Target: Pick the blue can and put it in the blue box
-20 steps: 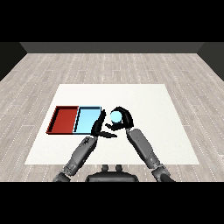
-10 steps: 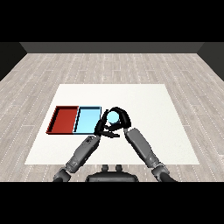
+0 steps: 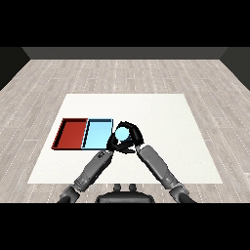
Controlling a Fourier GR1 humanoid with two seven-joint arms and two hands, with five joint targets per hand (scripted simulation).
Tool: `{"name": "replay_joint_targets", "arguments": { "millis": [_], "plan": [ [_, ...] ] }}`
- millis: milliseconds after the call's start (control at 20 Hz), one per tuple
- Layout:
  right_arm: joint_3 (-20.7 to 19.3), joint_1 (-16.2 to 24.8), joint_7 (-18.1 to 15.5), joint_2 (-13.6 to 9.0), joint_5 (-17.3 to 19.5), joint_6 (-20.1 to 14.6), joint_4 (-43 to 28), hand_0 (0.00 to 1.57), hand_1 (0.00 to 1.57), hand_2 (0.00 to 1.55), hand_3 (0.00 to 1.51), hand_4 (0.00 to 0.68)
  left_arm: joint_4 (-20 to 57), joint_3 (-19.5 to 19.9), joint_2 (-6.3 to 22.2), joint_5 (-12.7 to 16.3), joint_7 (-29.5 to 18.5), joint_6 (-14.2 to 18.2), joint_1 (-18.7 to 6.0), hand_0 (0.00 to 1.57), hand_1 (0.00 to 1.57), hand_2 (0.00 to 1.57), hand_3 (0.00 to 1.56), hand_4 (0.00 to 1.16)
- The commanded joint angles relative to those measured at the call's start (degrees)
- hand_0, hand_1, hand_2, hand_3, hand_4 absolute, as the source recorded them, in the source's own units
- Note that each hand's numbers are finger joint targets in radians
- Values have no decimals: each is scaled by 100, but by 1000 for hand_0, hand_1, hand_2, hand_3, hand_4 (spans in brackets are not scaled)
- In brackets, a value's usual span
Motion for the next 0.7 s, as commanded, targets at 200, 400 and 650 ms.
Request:
{"name": "replay_joint_targets", "arguments": {
  "millis": [200,400,650],
  "plan": [
    [700,-212,-198,1,-357,-394,181,1401,1401,1439,1390,609,-241,-503,76,-918,485,1139,-50,133,133,453,0,603],
    [1002,-760,-36,-3,-774,-674,416,1468,1468,1471,1399,596,452,-369,58,-1214,278,1089,-473,318,318,520,175,0],
    [1292,-737,-460,-7,-794,-954,669,1454,1454,1460,1393,590,273,-159,17,-805,192,941,-477,0,0,0,0,428]
  ]
}}
